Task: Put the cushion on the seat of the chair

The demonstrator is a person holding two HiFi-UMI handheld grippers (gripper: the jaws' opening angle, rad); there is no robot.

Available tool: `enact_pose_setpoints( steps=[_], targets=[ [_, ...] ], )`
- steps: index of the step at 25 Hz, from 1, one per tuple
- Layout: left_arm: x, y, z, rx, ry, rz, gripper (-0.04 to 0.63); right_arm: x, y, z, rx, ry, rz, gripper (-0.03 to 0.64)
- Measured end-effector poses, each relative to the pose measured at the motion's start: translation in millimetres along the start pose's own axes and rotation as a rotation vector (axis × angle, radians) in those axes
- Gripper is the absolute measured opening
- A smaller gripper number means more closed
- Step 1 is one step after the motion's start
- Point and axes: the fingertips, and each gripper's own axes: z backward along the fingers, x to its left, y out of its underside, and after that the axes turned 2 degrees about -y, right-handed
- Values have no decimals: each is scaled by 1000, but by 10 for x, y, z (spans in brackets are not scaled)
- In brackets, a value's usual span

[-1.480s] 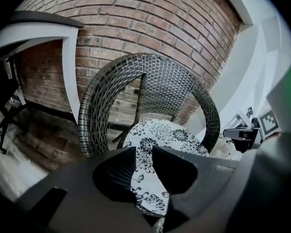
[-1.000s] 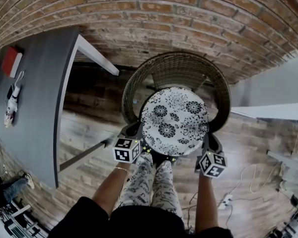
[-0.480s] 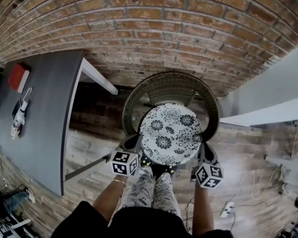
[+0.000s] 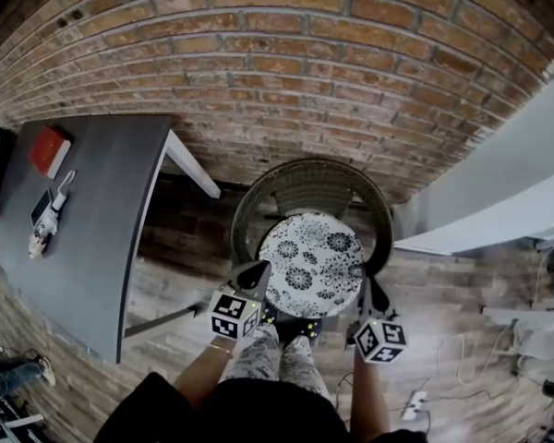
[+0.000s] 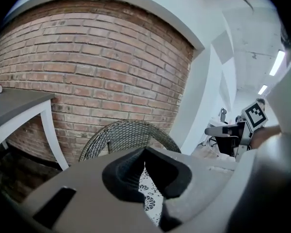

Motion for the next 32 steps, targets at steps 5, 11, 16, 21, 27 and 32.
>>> enact_pose_setpoints(
  steps=[5, 11, 16, 21, 27, 32],
  targets=[
    [-131, -157, 248, -26, 15, 2, 5, 193, -240, 202, -32, -26, 33, -2],
    [-254, -452, 488, -72, 30, -53, 5, 428, -578, 376, -90, -73, 73, -2],
    [-377, -726, 639, -110, 42, -137, 5, 603, -811, 494, -133, -102, 127, -2],
    [-527, -965, 747, -150, 76, -183, 5, 747, -981, 617, -156, -132, 178, -2],
    [-632, -1059, 789, -163, 107, -199, 4, 822, -1063, 708, -174, -152, 185, -2],
    [-659, -1028, 809, -160, 110, -191, 5, 783, -1051, 757, -152, -137, 200, -3]
  ],
)
